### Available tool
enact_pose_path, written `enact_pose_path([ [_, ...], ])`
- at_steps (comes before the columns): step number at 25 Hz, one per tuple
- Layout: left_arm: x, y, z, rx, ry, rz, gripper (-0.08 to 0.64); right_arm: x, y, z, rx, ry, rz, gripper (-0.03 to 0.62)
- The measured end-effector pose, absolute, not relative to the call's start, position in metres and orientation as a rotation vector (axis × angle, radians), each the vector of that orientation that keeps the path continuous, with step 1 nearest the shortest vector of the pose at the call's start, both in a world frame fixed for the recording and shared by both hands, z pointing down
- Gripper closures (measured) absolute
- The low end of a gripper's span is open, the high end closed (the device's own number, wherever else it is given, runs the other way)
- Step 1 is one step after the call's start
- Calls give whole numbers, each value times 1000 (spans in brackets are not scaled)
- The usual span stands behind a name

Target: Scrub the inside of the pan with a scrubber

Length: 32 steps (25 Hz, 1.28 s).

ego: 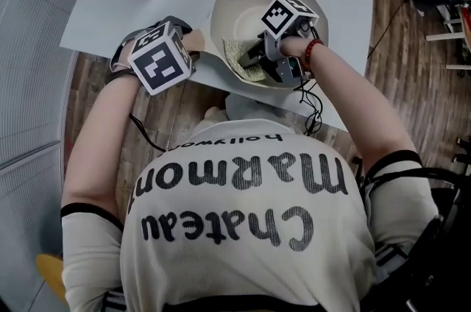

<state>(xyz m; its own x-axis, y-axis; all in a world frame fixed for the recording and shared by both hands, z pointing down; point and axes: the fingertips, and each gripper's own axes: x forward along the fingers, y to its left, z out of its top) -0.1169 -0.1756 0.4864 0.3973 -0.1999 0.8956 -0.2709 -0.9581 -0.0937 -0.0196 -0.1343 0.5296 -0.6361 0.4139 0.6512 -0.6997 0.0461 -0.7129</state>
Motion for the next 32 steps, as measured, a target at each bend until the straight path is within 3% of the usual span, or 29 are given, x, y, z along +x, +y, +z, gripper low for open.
enact_pose_path([
  [15,-121,-171,494,2537,-547,1595,348,21,-114,535,173,-1401,1494,538],
  [32,-121,-164,494,2470,-632,1566,348,93,-128,539,87,-1271,899,538],
])
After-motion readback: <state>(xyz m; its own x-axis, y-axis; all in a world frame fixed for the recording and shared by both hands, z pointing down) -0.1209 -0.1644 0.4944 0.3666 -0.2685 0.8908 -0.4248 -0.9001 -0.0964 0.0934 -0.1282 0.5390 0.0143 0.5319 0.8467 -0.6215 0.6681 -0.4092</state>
